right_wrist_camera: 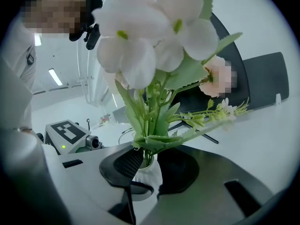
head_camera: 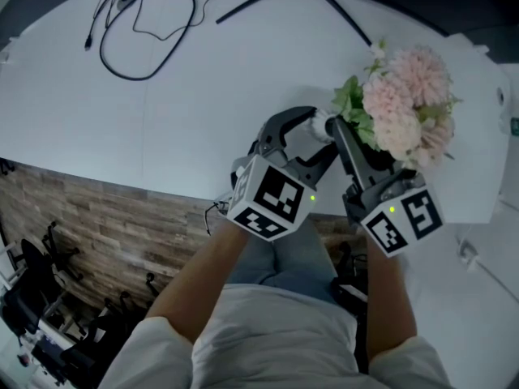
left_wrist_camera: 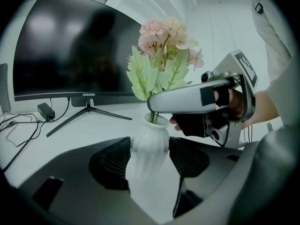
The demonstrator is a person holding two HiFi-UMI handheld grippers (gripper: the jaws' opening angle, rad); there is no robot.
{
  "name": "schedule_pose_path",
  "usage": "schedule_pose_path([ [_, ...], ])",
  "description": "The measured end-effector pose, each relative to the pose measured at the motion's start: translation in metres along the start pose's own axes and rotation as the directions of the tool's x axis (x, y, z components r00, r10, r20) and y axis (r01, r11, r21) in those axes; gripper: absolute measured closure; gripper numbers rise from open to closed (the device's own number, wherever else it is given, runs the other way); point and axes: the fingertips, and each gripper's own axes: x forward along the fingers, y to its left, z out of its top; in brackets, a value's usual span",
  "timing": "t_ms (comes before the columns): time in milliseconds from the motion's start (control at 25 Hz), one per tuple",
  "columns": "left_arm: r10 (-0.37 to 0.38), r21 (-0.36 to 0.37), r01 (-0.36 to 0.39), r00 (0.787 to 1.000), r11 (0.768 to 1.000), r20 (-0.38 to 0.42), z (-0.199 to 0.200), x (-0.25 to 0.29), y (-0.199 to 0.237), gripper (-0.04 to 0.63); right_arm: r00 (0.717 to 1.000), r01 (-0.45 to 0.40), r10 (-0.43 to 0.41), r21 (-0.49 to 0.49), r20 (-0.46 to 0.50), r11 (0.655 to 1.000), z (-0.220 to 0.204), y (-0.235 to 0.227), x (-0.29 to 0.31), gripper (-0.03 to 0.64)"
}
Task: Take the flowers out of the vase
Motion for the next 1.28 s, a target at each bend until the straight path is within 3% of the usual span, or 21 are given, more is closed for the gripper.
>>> schedule_pose_path([
  [1280, 0.013, 0.002, -0.013, 1.0, 1.0, 0.018, -0.008, -0.006, 0.012, 0.337, 1.0, 0.019, -0.019, -0.004, 0.017, 1.0, 0.02, 0.001, -0.011, 0.517],
])
